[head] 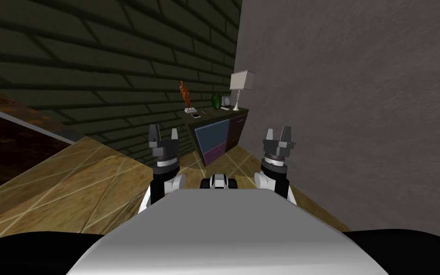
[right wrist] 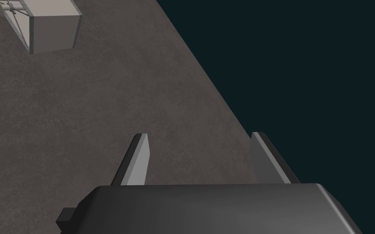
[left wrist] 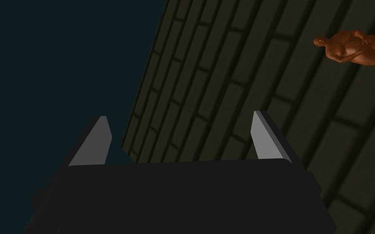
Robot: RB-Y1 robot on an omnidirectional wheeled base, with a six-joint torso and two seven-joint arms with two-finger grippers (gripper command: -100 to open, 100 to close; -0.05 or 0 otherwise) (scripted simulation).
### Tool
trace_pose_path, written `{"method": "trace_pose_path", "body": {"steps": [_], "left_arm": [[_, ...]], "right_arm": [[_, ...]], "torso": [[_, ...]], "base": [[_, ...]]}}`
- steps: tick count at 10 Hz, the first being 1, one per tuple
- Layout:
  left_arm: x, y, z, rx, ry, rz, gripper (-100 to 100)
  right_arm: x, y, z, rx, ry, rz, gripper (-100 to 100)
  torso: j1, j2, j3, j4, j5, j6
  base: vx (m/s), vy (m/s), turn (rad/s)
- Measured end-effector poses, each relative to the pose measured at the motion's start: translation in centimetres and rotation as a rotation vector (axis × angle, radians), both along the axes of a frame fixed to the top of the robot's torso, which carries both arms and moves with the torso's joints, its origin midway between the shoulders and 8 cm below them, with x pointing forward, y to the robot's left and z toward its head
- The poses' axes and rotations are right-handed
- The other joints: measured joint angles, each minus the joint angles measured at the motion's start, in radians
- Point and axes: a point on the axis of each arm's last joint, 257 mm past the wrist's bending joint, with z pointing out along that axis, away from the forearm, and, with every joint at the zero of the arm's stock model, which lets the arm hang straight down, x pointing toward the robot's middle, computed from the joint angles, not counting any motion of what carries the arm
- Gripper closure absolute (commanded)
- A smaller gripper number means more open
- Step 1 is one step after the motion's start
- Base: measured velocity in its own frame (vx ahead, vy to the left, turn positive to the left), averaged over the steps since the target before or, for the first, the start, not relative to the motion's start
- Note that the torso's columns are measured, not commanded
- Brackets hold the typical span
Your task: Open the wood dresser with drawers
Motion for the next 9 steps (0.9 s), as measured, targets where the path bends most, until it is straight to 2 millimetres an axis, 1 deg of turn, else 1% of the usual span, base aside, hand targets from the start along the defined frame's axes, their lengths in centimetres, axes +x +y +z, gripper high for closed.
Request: {"method": "trace_pose_path", "body": {"steps": [2,5,9], "left_arm": [[0.3,-0.5,-0.8,0.032,0.016,-0.034,-100],[0.9,-0.5,-2.5,0.045,0.043,-0.076,-100],[1.7,0.7,-5.0,0.007,0.075,-0.114,-100]], "right_arm": [[0.0,0.0,0.0,0.000,0.000,0.000,0],[0.0,0.0,0.0,0.000,0.000,0.000,0],[0.0,0.0,0.0,0.000,0.000,0.000,0]], "torso": [[0.000,0.003,-0.005,0.004,0.000,0.000],[0.000,0.005,-0.005,0.004,0.000,0.000],[0.001,0.003,-0.006,0.004,0.000,0.000]], "base": [[0.067,-0.058,0.024],[0.084,-0.078,0.031],[0.121,-0.092,0.047]]}}
